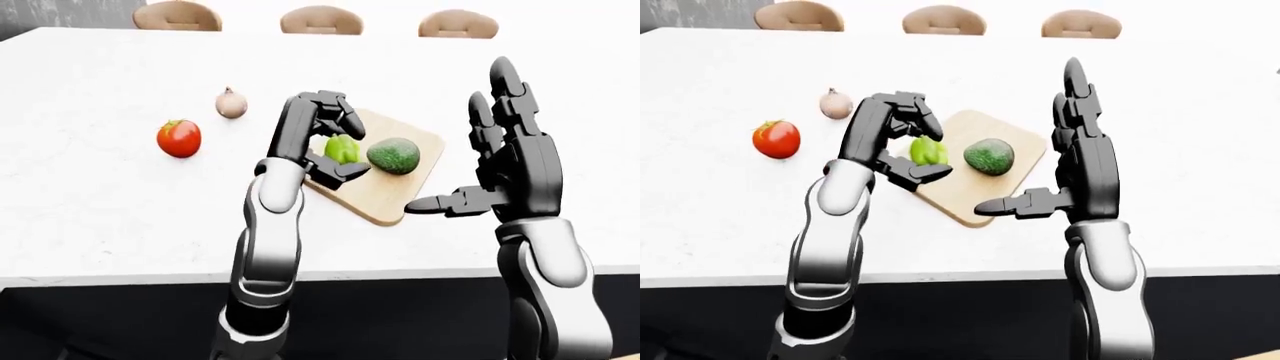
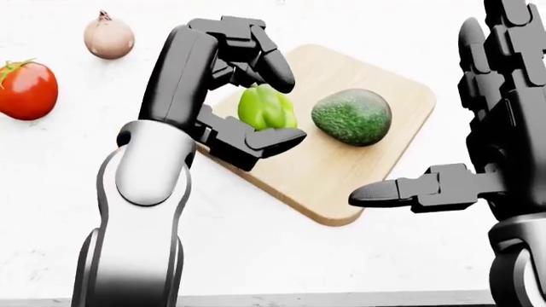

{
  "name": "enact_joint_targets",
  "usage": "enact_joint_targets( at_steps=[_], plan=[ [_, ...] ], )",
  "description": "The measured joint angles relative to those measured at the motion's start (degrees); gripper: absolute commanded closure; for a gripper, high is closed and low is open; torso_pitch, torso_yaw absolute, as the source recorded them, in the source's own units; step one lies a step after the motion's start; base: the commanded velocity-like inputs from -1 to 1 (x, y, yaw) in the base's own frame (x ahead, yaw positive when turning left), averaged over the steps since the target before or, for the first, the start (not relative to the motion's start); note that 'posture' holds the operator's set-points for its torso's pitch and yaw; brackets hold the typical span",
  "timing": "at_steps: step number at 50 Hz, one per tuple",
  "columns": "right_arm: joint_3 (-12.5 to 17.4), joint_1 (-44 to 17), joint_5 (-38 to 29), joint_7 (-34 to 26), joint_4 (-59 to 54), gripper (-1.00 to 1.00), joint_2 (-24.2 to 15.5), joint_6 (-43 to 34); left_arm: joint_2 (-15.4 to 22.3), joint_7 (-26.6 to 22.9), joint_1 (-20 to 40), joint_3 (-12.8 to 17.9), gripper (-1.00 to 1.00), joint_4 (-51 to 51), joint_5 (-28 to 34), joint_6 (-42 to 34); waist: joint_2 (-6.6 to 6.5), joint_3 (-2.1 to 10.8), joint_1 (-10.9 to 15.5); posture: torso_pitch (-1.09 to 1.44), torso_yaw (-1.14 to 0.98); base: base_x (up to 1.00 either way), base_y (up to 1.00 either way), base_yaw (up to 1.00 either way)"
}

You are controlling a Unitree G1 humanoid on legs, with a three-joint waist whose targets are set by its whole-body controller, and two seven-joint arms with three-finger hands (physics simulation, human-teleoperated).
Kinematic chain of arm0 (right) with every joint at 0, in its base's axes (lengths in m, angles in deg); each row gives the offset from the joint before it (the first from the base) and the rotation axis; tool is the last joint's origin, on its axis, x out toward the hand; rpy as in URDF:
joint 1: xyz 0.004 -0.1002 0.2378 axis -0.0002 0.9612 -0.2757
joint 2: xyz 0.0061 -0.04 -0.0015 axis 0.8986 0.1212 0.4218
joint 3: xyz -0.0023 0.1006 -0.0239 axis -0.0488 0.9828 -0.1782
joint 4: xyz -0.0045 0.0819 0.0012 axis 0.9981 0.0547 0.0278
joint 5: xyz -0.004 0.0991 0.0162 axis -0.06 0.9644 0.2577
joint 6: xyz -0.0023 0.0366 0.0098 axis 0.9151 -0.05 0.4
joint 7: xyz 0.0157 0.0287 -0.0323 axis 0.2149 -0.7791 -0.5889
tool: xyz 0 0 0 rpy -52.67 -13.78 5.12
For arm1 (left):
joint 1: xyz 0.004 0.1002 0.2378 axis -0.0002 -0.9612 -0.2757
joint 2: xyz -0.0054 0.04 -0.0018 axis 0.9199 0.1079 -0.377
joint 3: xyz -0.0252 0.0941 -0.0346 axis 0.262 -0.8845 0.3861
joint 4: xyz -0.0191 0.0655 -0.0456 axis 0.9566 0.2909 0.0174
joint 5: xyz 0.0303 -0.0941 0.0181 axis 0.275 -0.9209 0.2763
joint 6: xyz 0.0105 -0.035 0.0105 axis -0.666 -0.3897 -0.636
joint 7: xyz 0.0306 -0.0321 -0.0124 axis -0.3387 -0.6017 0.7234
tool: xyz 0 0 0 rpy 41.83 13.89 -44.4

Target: Place the avocado, onion, tomato and bell pepper on the cutting board.

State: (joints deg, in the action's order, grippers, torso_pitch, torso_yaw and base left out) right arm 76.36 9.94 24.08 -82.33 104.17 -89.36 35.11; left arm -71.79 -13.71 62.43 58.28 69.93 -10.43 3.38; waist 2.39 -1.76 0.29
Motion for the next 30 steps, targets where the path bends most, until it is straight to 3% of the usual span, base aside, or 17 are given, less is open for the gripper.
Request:
enact_joint_targets(
  at_steps=[9, 30],
  plan=[
    [0.1, 0.2, 0.1, 0.0, -0.2, -1.0, 0.1, 0.5, -1.0, 4.8, 0.1, -1.9, 0.66, -1.1, -1.3, -0.3, -0.01, 0.16, 0.0, 0.0, 0.0, 0.0, 0.0, 0.0],
    [-0.1, 0.3, 0.2, -0.1, -0.3, -1.0, 0.1, 0.7, -4.9, 5.9, -4.3, -4.8, 0.79, 4.4, 2.4, 5.5, 0.38, 0.32, 0.1, 0.0, 0.0, 0.0, 0.0, 0.0]
  ],
)
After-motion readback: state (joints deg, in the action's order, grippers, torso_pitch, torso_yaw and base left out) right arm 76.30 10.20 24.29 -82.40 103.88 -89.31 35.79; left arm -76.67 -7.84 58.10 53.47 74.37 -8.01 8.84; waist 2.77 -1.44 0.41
